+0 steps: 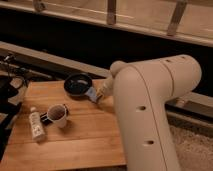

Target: Wipe the white sponge on the table

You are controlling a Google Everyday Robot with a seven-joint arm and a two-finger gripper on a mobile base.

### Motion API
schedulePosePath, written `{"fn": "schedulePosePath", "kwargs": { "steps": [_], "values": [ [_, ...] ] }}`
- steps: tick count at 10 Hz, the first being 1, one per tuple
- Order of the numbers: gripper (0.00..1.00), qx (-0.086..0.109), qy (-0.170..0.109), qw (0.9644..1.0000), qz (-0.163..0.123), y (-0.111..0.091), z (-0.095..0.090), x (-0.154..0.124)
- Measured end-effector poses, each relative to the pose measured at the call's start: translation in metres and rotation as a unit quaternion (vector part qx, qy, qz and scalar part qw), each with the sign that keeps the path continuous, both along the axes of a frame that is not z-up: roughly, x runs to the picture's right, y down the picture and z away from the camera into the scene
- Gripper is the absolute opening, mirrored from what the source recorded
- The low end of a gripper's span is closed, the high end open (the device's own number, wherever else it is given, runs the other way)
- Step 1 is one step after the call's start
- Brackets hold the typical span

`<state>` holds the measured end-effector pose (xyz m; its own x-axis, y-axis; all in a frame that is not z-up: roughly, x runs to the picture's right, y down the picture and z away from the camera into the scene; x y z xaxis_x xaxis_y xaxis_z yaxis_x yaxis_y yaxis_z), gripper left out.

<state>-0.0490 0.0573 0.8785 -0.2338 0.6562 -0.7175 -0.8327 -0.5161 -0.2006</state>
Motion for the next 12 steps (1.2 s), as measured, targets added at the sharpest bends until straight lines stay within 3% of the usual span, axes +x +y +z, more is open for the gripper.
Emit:
{"fn": "schedulePosePath", "kwargs": {
  "steps": [4,8,10,12],
  "values": [
    [0.0,-0.029,0.031,0.9986,0.031,0.005,0.016,0.018],
    [0.0,-0.066,0.09,0.9907,0.078,0.026,0.013,0.106],
    [0.0,-0.063,0.097,0.989,0.092,0.03,0.012,0.133],
    [0.0,-0.058,0.093,0.9884,0.105,0.028,0.017,0.143]
  ]
}}
